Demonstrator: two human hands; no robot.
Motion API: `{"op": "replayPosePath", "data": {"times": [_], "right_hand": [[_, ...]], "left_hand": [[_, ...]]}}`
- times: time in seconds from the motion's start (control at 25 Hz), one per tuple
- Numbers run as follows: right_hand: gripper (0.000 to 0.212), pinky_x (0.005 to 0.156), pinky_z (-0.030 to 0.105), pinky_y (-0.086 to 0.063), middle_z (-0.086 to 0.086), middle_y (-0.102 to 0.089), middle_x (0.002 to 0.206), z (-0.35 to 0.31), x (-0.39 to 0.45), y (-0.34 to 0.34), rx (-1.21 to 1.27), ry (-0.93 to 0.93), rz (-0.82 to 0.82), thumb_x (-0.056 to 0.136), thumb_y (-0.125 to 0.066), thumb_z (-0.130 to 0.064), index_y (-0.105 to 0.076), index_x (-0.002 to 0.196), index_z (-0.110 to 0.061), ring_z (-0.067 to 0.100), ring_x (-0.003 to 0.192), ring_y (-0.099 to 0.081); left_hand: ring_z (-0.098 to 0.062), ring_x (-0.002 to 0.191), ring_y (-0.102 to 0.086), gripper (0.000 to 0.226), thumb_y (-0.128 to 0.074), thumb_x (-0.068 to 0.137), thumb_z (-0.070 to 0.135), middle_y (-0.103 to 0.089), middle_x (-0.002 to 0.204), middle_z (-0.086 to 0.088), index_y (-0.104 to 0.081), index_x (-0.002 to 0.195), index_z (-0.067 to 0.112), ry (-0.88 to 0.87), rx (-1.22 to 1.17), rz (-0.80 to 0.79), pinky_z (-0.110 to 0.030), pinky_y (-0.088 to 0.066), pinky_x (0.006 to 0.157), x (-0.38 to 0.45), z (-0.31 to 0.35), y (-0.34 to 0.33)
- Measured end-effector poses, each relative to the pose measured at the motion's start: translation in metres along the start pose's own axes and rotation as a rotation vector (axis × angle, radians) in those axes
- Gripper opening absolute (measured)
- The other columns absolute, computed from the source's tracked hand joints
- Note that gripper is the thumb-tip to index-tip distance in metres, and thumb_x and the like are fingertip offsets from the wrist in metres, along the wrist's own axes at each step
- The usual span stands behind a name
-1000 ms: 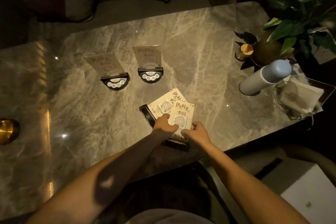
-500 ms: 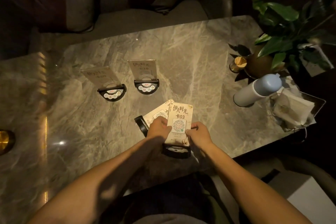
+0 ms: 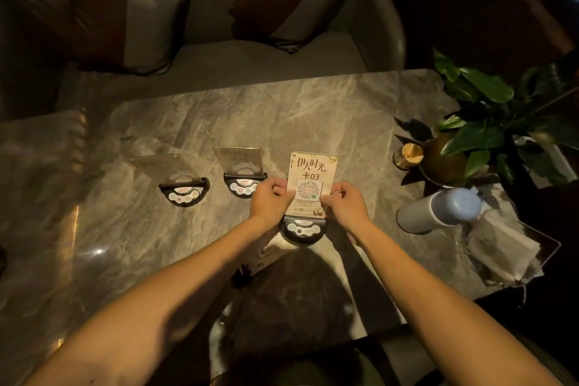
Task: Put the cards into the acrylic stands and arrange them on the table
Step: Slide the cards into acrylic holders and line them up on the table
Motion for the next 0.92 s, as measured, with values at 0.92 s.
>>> {"op": "replayPosePath", "data": {"times": [0.92], "right_hand": [[0.018,0.065,0.027,-0.045,-0.007,-0.055,0.069,-0.031,0.083,0.014,-0.089,0.214,-0.084,0.089,-0.064,-0.005,-0.057,0.082,-0.020,0.009,0.063,-0.053]], "left_hand": [[-0.009,0.070,-0.066,0.011,-0.076,0.084,0.017,-0.071,0.073,0.010,-0.068,0.082,0.024,0.035,-0.207,0.034,-0.032,-0.055,0.072,0.054,0.019,-0.025]]}}
Point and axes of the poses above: each hand's wrist, its own x-axis towards the middle knuckle, its own y-axis out of the back of the hand, z = x × y, the point moved 3 cm from there along x, towards the middle knuckle
